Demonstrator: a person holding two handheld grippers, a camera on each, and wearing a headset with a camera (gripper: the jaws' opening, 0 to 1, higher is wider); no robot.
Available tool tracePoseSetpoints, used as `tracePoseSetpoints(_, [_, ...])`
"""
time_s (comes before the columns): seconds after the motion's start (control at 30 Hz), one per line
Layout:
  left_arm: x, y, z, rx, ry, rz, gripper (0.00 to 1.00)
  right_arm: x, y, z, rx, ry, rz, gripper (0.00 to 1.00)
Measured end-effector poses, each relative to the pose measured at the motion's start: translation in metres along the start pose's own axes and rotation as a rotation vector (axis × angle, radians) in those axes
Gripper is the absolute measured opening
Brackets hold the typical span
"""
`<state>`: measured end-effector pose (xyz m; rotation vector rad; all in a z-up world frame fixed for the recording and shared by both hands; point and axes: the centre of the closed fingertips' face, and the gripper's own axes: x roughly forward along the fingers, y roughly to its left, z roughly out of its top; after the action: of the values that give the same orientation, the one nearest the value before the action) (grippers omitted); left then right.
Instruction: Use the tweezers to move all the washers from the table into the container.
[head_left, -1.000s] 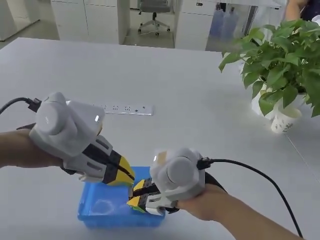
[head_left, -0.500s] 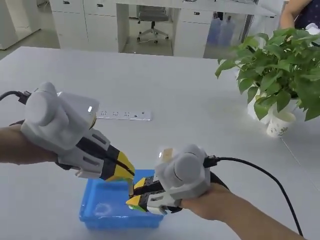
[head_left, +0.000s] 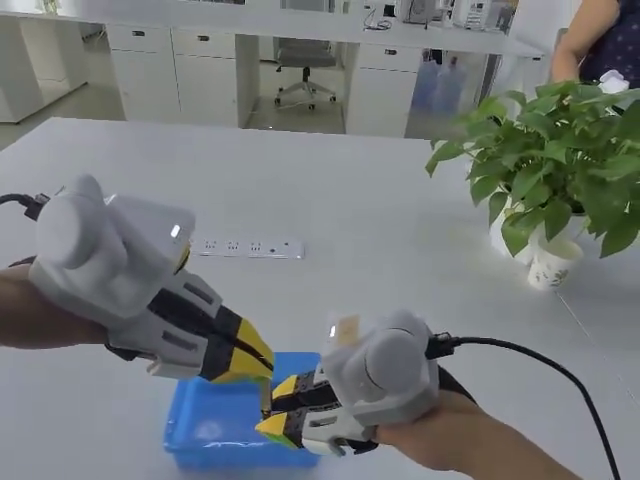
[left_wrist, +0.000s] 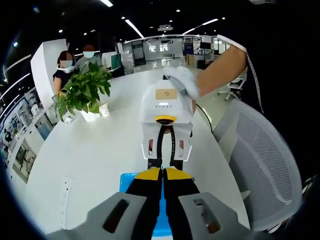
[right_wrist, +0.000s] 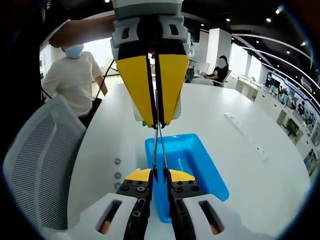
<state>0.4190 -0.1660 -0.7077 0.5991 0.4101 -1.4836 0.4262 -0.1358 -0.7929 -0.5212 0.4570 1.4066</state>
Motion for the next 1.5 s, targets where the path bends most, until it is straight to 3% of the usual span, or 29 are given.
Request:
tracePoseSetpoints(0.23, [0.003,-0.007,0.006,0.006,-0.004,-0.003,0.04,-0.01,0.007,0.003,0.007,-0.026,-0.019,0.13])
tracePoseSetpoints(0.57, [0.024,-0.026,0.011,0.028,-0.014,-0.042,0.04,-0.021,0.023,-0.016,0.036,-0.035,-0.054,0.12])
tracePoseSetpoints(1.1, [0.05,-0.054,-0.003,0.022,-0.009,-0.089,0.04,-0.017,0.051,-0.05,0.054,0.009,-0.036,0.12])
tracePoseSetpoints(1.5, [0.061,-0.066,-0.019,0.007,-0.001,-0.112,0.04,-0.006,0.065,-0.066,0.054,0.042,-0.013,0.12])
